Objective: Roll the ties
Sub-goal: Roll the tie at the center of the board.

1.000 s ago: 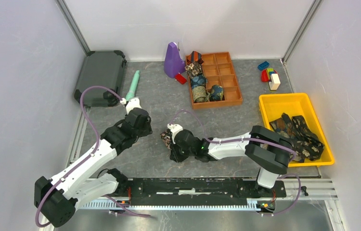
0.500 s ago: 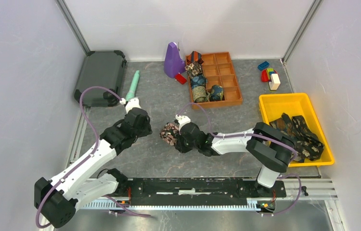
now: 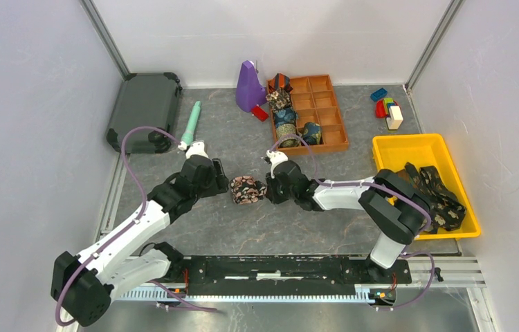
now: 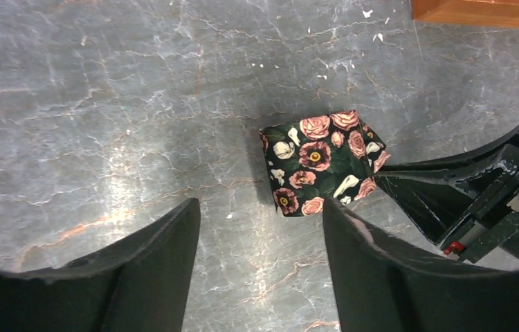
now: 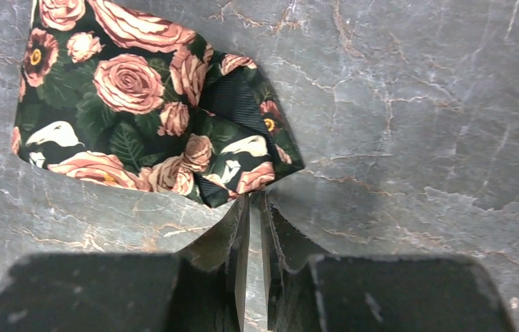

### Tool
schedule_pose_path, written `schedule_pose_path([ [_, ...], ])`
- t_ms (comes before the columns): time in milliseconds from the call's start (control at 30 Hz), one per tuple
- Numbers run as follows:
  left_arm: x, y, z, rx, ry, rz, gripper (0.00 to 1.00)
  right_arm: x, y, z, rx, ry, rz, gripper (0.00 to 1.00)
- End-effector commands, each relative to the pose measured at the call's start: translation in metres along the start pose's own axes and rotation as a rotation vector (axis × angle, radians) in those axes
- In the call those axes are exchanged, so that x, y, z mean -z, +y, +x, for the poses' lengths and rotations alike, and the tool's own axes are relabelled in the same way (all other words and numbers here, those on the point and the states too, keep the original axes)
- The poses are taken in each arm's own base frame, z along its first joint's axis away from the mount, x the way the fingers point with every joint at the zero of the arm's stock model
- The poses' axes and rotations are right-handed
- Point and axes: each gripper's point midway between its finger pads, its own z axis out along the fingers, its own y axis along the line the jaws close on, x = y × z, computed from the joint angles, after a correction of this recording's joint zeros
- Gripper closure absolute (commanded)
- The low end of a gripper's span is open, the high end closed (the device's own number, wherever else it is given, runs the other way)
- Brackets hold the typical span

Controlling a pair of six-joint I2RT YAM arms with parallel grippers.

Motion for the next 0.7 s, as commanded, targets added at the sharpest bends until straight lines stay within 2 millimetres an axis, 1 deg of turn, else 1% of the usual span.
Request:
schedule_pose_path([
  [0,-0.002,-0.015,-0.006,-0.014,-0.034,0.119,0.25,0.010,-0.003,-0.001,0.109,0.025,-0.030,0.82],
  [133,-0.006,-0.016,0.004,0.032,-0.007,0.151,0.20,0.026,0.011,-0.017,0.133,-0.003,-0.113,0.73],
  [233,-0.010,-0.013,0.013,0.065,0.005,0.166,0.20,0.039,0.023,-0.040,0.109,-0.049,-0.181,0.61],
  [300,-0.012,-0.013,0.018,0.081,0.012,0.175,0.20,0.044,0.035,-0.056,0.101,-0.065,-0.230,0.58],
  [400,-0.014,-0.012,0.024,0.095,0.021,0.180,0.20,0.043,0.049,-0.075,0.077,-0.067,-0.267,0.55],
  [533,-0.015,-0.012,0.027,0.109,0.020,0.191,0.20,0.035,0.065,-0.093,0.036,-0.063,-0.311,0.49],
  [600,-0.015,-0.012,0.028,0.117,0.020,0.196,0.20,0.028,0.069,-0.100,0.022,-0.061,-0.312,0.47],
  [667,-0.016,-0.012,0.030,0.120,0.028,0.199,0.20,0.020,0.066,-0.103,0.012,-0.045,-0.286,0.47],
])
